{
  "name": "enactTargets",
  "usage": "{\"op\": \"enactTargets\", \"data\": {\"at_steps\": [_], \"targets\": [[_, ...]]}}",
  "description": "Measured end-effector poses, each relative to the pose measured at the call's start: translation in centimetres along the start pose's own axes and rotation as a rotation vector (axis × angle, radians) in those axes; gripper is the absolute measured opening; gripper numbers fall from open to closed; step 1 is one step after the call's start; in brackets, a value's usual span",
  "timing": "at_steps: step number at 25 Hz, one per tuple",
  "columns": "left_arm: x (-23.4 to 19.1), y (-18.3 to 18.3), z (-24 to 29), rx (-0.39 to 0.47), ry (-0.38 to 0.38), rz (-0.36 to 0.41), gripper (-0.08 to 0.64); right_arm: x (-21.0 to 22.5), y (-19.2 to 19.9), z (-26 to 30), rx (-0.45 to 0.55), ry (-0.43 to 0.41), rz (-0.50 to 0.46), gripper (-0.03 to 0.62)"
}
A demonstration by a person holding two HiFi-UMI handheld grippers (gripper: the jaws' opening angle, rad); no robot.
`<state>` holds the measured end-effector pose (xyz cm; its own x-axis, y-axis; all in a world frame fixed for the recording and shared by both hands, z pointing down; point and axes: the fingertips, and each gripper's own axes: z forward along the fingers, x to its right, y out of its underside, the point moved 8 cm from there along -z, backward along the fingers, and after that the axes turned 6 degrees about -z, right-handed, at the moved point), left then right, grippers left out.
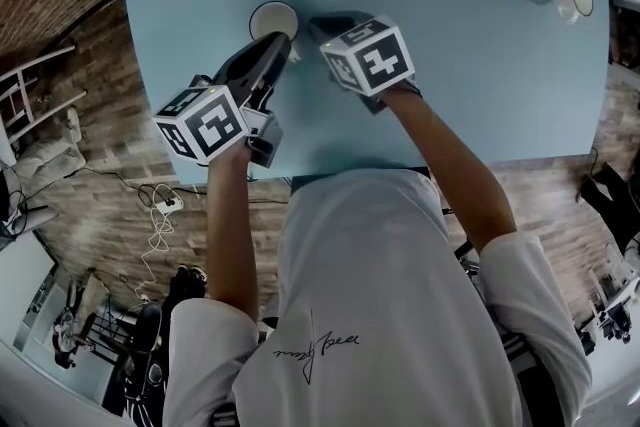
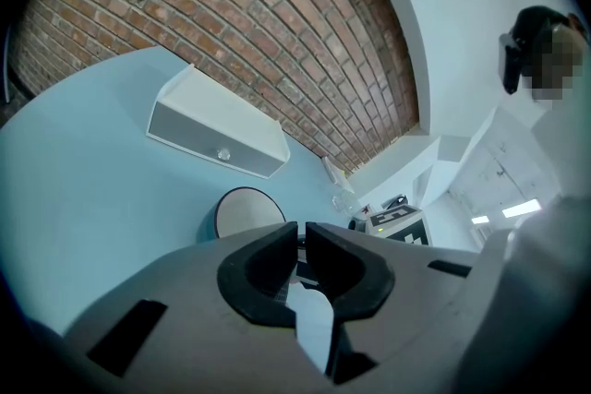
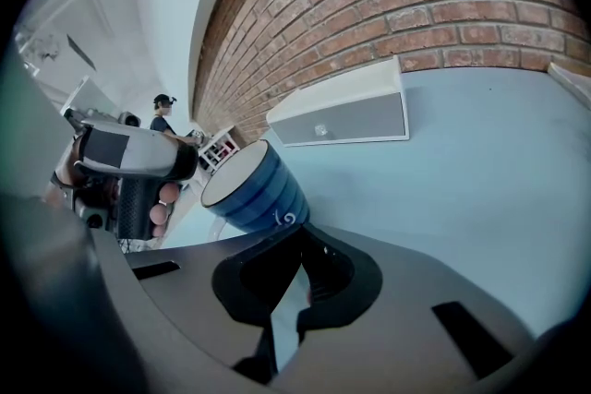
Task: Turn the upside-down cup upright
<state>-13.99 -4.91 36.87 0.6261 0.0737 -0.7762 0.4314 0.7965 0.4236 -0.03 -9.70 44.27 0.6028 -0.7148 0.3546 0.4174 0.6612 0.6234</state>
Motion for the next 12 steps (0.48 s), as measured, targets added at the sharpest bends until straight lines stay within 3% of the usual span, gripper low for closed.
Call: {"op": "enactTargets", "data": {"at_steps": [6, 12], "targets": [[0.6, 1.1, -0.5, -0.003, -0.007, 0.023, 0.034, -0.5, 0.1, -0.9, 0.009, 0.008, -0.006, 0.021], [1.2, 1.7, -1.3, 0.036, 0.009, -0.008, 0.032, -1.2, -0.2, -2.1, 0.016, 0.012, -0.046, 0.021]]}}
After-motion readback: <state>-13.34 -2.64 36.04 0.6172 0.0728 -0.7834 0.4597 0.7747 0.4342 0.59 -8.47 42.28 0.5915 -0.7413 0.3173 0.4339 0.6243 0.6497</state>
